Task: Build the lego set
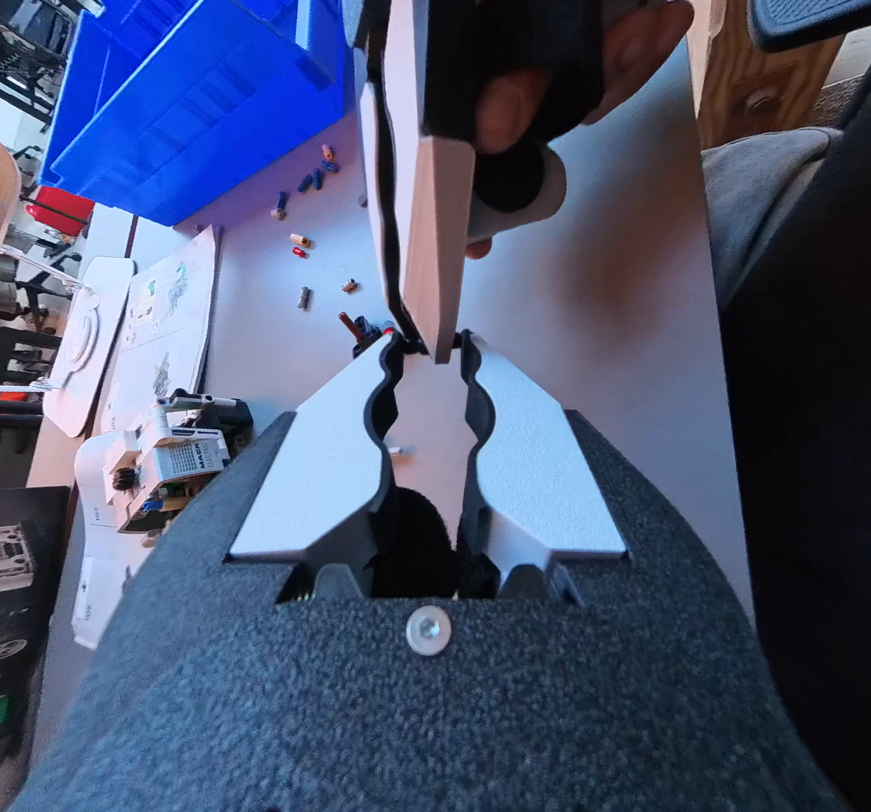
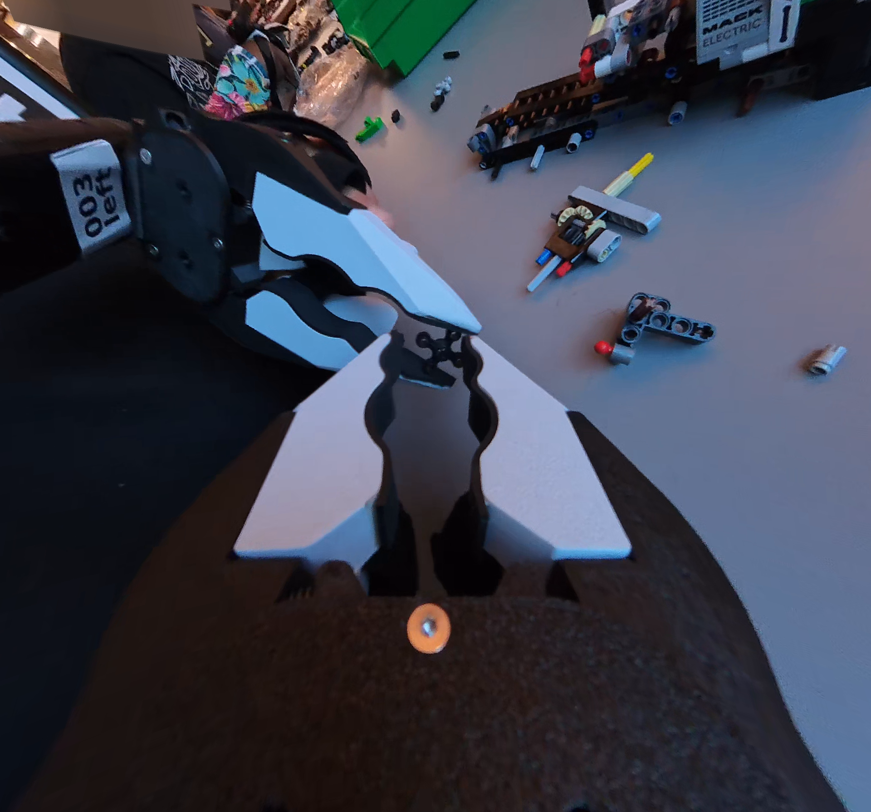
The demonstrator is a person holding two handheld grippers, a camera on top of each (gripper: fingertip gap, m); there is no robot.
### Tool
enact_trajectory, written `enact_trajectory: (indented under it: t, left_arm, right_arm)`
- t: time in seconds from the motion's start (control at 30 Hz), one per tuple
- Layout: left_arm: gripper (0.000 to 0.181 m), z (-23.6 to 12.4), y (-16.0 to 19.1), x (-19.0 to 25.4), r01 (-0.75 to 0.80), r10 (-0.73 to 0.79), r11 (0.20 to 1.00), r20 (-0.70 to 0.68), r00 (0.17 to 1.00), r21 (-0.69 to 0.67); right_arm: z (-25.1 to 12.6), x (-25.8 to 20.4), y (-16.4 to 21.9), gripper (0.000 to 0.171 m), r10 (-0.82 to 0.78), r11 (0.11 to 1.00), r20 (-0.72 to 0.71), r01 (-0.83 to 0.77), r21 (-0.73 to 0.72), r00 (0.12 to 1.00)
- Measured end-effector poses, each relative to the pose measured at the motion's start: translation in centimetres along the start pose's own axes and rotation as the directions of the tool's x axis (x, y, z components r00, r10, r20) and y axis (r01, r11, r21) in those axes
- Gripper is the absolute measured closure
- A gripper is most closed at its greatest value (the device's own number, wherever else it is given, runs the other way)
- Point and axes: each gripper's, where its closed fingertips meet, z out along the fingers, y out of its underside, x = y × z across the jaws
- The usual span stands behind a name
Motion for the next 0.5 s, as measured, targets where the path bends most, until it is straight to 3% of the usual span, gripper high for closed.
enact_trajectory:
  t: [0.5]
  left_arm:
    - [0.160,-1.2,-1.4,0.7,0.148,-0.125,0.982,-0.179,0.976,0.120]
  right_arm:
    - [-0.5,-1.3,0.2,0.157,-0.074,0.997,0.068,0.072,0.043,0.995]
